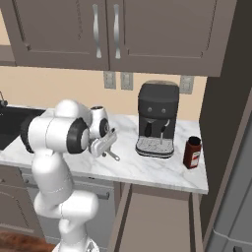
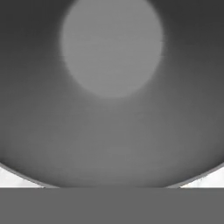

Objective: Pick the measuring cup from the drawer and place it on the counter.

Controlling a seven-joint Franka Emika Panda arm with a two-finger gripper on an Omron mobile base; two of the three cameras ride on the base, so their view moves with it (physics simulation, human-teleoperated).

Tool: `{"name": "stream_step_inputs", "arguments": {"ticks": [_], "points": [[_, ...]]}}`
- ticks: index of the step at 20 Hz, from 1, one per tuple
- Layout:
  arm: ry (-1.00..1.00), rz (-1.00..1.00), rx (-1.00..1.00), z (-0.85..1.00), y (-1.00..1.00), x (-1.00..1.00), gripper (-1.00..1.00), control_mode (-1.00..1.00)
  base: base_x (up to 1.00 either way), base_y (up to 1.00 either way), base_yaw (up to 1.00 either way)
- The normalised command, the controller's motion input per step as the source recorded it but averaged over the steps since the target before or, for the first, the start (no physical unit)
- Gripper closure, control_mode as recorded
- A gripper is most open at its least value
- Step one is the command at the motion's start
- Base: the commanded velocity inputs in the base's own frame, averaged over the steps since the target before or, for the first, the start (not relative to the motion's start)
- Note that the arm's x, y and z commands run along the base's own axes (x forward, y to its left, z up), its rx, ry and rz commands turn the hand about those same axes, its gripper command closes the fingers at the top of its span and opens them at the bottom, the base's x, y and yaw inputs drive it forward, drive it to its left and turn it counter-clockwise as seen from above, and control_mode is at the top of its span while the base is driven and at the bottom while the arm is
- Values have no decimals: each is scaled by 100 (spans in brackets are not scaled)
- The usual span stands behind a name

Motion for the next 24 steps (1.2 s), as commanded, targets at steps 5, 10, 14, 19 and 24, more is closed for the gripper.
{"name": "stream_step_inputs", "arguments": {"ticks": [5, 10, 14, 19, 24], "points": [[-9, 1, 0, -55, 4, 79, -100, -100, 0, 0, 0], [-47, 0, 0, -8, 24, -20, -100, -100, 0, 0, 0], [-57, 0, 0, 2, 32, -56, -100, -100, 0, 0, 0], [-58, 0, -1, 30, 35, -60, -100, -100, 0, 0, 0], [-64, 7, 0, 89, 21, -70, -100, -100, 0, 0, 0]]}}
